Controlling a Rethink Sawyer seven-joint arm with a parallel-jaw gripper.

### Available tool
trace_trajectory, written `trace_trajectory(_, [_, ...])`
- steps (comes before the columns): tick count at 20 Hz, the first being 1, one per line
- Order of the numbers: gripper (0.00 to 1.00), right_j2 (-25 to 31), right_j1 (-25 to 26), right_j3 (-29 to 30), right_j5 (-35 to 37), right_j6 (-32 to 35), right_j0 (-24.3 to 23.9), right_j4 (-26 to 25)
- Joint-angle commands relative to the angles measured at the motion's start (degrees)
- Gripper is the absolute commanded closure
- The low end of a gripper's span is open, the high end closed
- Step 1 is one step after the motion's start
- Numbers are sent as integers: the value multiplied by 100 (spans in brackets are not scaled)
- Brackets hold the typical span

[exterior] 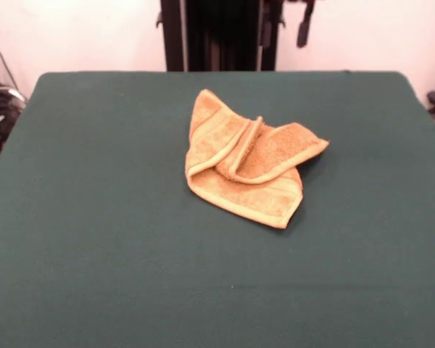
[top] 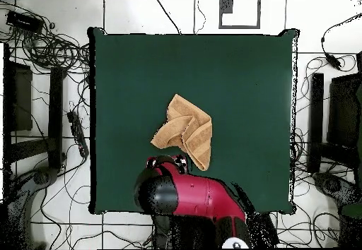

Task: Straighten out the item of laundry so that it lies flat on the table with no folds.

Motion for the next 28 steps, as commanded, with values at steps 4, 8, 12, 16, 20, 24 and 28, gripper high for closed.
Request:
trace_trajectory(4, [0, -50, 1043, -846, -229, 762, 230, -223])
trace_trajectory(8, [0, 185, 816, -508, -427, 625, 39, -310])
trace_trajectory(12, [0, 277, 697, -333, -590, 599, -82, -424])
trace_trajectory(16, [0, 170, 683, -395, -711, 679, -22, -567])
trace_trajectory(20, [0, 148, 777, -462, -961, 775, -11, -629])
trace_trajectory(24, [0, 351, 1027, -497, -1464, 850, -167, -686])
trace_trajectory(28, [0, 573, 1183, -418, -2030, 928, -334, -768])
